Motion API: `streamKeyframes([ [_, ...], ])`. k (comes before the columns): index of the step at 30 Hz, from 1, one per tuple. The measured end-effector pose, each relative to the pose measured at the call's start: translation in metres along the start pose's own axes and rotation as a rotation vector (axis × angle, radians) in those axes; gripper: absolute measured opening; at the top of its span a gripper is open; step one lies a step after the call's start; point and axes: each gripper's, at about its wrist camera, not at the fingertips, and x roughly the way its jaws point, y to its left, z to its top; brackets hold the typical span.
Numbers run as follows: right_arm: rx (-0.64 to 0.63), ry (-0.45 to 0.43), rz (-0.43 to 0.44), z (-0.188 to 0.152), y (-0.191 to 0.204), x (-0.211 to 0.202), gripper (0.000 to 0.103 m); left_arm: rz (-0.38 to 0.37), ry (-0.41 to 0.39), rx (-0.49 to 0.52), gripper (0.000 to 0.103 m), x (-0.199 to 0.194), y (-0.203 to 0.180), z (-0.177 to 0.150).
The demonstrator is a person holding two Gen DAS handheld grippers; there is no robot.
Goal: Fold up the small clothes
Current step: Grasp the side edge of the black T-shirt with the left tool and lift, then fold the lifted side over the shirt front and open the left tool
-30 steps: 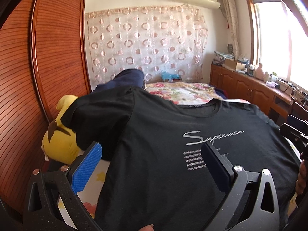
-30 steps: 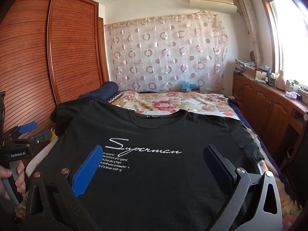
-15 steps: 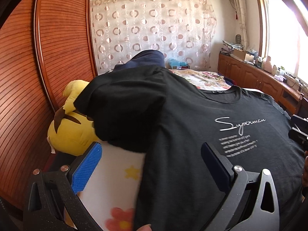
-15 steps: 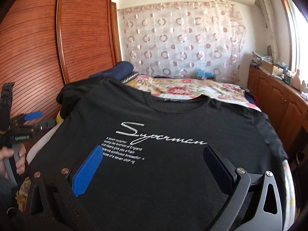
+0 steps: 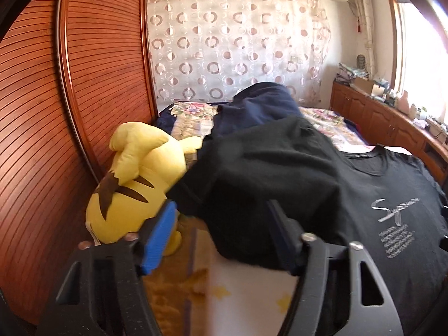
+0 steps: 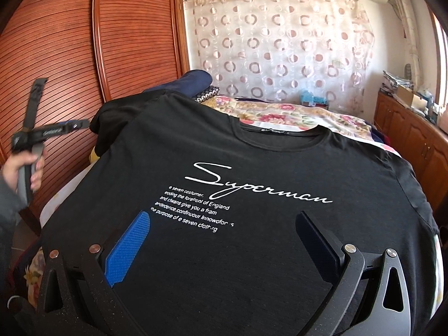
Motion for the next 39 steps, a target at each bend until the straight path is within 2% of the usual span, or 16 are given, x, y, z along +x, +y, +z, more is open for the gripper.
streamKeyframes([
  [2,-0.011,-0.001,-0.001,0.005,-0.001,0.005,0.103,0.024,0.013,0.015,0.056,0.011,0.007,0.006],
  [4,-0.015,-0.005,0.000,0.003,0.001,0.006,0.103,0.041,0.017,0.033,0.046,0.019,0.013,0.010],
  [11,-0.003,-0.015,-0.004,0.000,0.010,0.009,0.103,0.016,0.078,0.058,0.021,0.039,0.024,0.009],
  [13,0.004,-0.015,-0.002,0.000,0.010,0.011,0.103,0.010,0.077,0.069,0.011,0.037,0.021,0.007],
  [15,0.010,-0.014,0.000,0.000,0.011,0.012,0.103,0.000,0.066,0.071,0.006,0.033,0.019,0.005],
  [20,0.017,-0.017,0.003,0.000,0.011,0.012,0.103,-0.022,-0.005,0.066,0.005,0.005,0.014,0.011],
  [23,0.023,-0.017,0.006,-0.001,0.010,0.012,0.103,-0.027,-0.053,0.114,0.004,-0.022,-0.003,0.019],
  [31,0.037,-0.018,0.003,-0.001,0.005,0.011,0.103,-0.183,-0.137,0.201,0.004,-0.075,-0.065,0.049],
  [35,0.051,-0.029,-0.021,0.001,-0.005,0.005,0.103,-0.275,-0.136,0.240,0.004,-0.080,-0.106,0.063],
  [39,0.077,-0.047,-0.046,0.001,-0.017,-0.004,0.103,-0.325,-0.102,0.264,0.005,-0.075,-0.138,0.063],
])
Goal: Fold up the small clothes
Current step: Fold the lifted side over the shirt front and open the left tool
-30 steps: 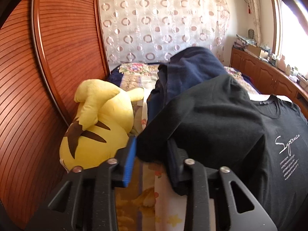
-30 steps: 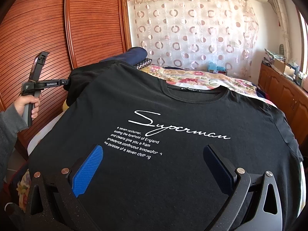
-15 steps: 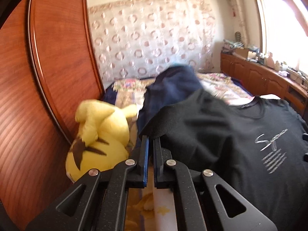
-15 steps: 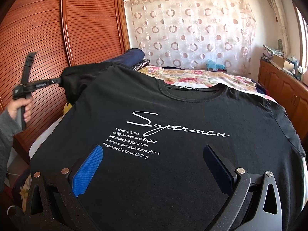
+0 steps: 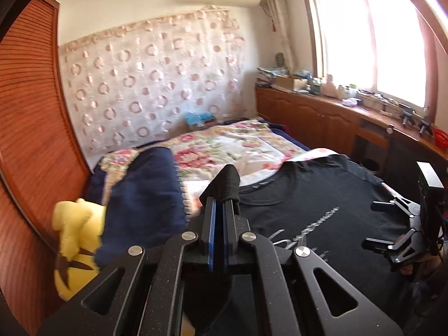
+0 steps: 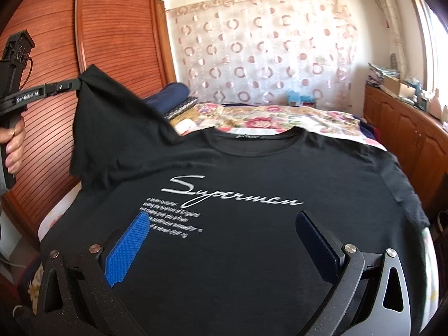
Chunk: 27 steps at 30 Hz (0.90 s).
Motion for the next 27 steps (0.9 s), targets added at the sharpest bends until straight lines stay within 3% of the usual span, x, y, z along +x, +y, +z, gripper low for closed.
streamKeyframes([
  [3,0.013,-0.004,-0.013,-0.001,-0.005,-0.004,0.103,-0.028,0.006,-0.008,0.007,0.003,-0.011,-0.003],
  [6,0.013,-0.004,-0.024,-0.003,-0.006,-0.007,0.103,-0.033,0.008,-0.019,0.021,-0.001,-0.016,-0.007],
  [14,0.007,-0.003,-0.018,0.004,0.007,-0.001,0.103,0.005,0.039,-0.075,0.042,-0.002,-0.003,-0.034],
  [19,-0.031,0.019,0.033,0.013,0.015,0.010,0.097,0.036,0.060,-0.137,0.077,0.001,0.009,-0.066],
  [27,-0.114,0.111,0.140,0.042,0.022,0.056,0.079,0.048,0.154,-0.218,0.080,0.019,0.022,-0.108],
])
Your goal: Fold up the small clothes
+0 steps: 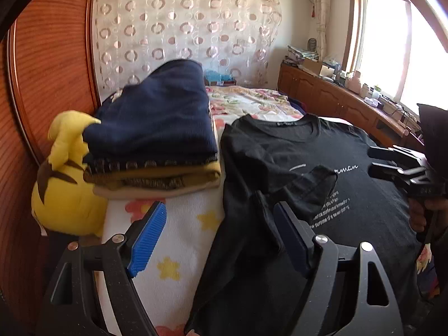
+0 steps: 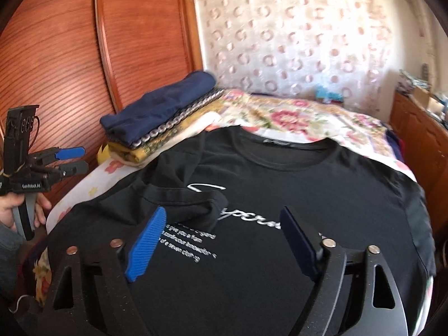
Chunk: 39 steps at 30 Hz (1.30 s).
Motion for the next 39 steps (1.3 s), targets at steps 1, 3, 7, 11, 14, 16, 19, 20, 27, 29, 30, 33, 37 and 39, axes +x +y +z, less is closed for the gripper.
streamKeyframes([
  [1,-0.008,0.017,0.013,0.004,-0.001,0.008,0.076,0.001,0.020,-0.004,0.080,0.005,0.000,-0.004],
  [3,-0.015,0.063,0.035,0.011,-0.006,0.026,0.070,0.016,0.041,-0.007,0.080,0.012,0.000,-0.009],
  [7,-0.006,0.150,0.053,0.018,-0.022,0.058,0.063,0.017,0.088,-0.005,0.080,0.029,-0.001,-0.018],
  [11,0.013,0.194,0.071,0.019,-0.030,0.077,0.057,0.033,0.139,0.006,0.080,0.046,-0.004,-0.025],
  [14,0.016,0.225,0.103,0.020,-0.029,0.092,0.051,0.045,0.154,0.000,0.080,0.052,-0.001,-0.028],
  [16,0.006,0.243,0.113,0.020,-0.026,0.099,0.046,0.046,0.169,-0.009,0.080,0.055,0.000,-0.029],
  [19,-0.024,0.253,0.119,0.022,-0.022,0.099,0.045,0.045,0.172,-0.021,0.080,0.056,0.002,-0.030],
  [20,-0.039,0.254,0.125,0.022,-0.020,0.098,0.045,0.044,0.172,-0.024,0.080,0.055,0.002,-0.030],
  [27,-0.160,0.265,0.093,0.007,-0.010,0.077,0.045,0.047,0.171,-0.025,0.080,0.054,0.001,-0.030],
  [29,-0.192,0.264,0.080,0.008,-0.006,0.080,0.045,0.046,0.171,-0.028,0.080,0.054,0.001,-0.030],
  [30,-0.204,0.266,0.073,0.009,-0.004,0.083,0.042,0.045,0.170,-0.029,0.080,0.055,0.002,-0.029],
  [33,-0.262,0.249,0.070,0.013,0.006,0.091,0.026,0.042,0.170,-0.032,0.080,0.055,0.002,-0.029],
  [37,-0.338,0.221,0.039,0.016,0.015,0.096,0.005,0.041,0.169,-0.033,0.080,0.054,0.003,-0.029],
  [39,-0.367,0.163,-0.007,0.018,0.018,0.092,0.004,0.041,0.168,-0.034,0.080,0.054,0.003,-0.030],
])
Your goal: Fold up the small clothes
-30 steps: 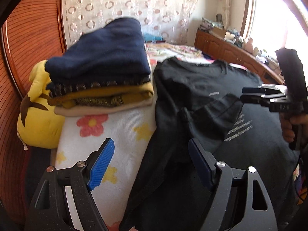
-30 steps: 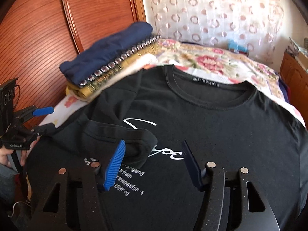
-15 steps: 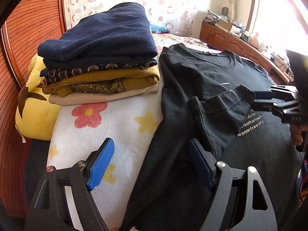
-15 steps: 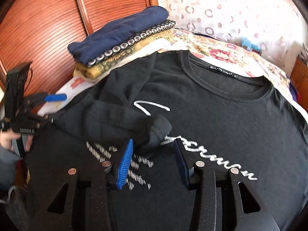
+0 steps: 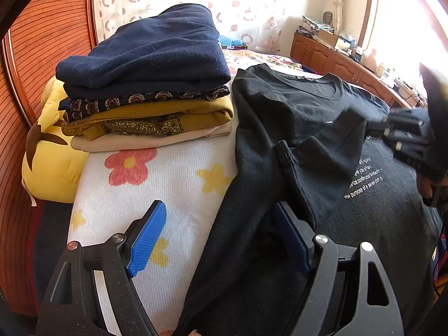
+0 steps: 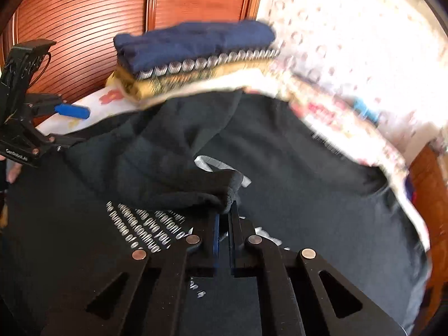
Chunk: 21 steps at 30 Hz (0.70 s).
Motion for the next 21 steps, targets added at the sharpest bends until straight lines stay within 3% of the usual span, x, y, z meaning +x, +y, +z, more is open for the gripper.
streamKeyframes([
  [3,0.057,-0.079,-0.113,0.003,-0.010,-0.019,0.004,-0.004,-0.001,-0.003,0.080,0.000,0.000,0.000],
  [5,0.080,-0.094,-0.142,0.001,-0.014,-0.027,0.004,-0.002,-0.001,-0.002,0.080,0.000,0.000,0.000],
  [8,0.070,-0.045,-0.111,-0.008,-0.009,-0.025,0.006,0.000,-0.001,-0.001,0.080,0.000,0.000,0.000],
  [15,0.116,0.008,-0.068,-0.033,-0.012,-0.031,0.023,0.004,-0.023,-0.001,0.080,-0.005,-0.002,0.002],
  [21,0.179,0.020,-0.075,-0.053,-0.031,-0.056,0.031,-0.063,-0.100,0.014,0.080,-0.028,-0.019,0.011],
])
